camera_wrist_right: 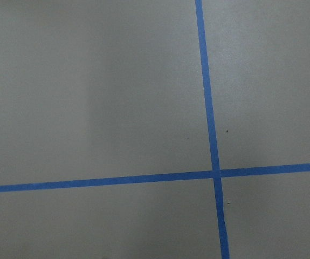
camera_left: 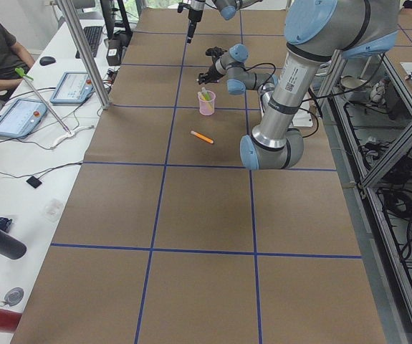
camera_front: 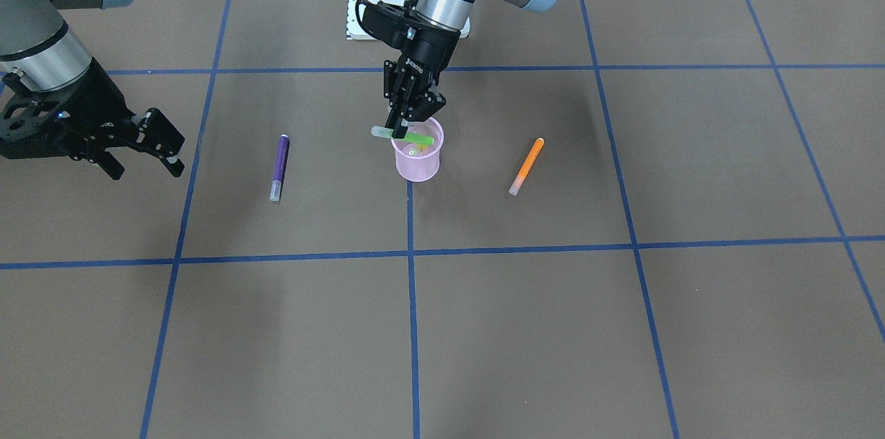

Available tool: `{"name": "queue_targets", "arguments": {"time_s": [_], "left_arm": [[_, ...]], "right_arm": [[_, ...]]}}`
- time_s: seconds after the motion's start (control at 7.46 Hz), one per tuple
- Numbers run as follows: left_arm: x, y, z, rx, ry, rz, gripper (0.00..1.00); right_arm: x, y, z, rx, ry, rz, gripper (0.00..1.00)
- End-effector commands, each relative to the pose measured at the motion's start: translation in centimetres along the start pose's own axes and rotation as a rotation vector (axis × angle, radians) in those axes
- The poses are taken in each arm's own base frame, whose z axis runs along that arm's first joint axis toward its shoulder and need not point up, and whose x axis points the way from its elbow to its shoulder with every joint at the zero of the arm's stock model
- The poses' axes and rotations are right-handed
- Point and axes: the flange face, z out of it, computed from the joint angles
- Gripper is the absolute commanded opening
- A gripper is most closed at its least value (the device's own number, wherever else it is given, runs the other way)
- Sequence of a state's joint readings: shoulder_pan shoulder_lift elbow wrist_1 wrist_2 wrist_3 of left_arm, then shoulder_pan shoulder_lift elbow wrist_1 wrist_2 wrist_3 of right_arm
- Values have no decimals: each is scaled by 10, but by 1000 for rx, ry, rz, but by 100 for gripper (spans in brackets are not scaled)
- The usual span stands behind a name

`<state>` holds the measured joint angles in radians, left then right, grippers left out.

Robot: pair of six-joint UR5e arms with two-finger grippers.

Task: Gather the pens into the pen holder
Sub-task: 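Lower the green marker into the pink cup and open the left gripper, then withdraw the left arm while the right gripper reaches the purple marker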

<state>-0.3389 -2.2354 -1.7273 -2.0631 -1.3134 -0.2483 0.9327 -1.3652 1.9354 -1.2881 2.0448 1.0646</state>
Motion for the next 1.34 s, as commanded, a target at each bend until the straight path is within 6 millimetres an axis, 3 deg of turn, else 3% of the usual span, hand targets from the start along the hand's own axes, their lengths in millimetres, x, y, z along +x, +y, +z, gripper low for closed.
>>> {"name": "queue_targets", "arguments": {"time_s": [0.0,0.13,0.4,0.54,0.67,0.8,1.07,1.21], "left_arm": [[0,-13,-8,21,7,-35,73],[-6,-23,-26,54,14,-74,74],[-54,-21,-41,72,-40,-184,74],[-75,-3,-48,61,-69,-296,74],[-79,27,-39,-36,-107,-406,73],[-93,44,-66,-88,-133,-452,67],[-202,59,-100,-263,-6,-573,85],[-228,75,-111,-319,44,-618,98]], "right_arm": [[0,0,3,-3,3,3,99],[2,0,6,-8,10,6,99],[8,-3,18,-18,29,19,99],[6,0,19,-15,30,14,99],[6,10,25,-29,36,32,99],[-10,32,50,-48,57,39,99],[-56,71,78,-69,51,96,100],[-69,84,89,-94,52,81,100]]}}
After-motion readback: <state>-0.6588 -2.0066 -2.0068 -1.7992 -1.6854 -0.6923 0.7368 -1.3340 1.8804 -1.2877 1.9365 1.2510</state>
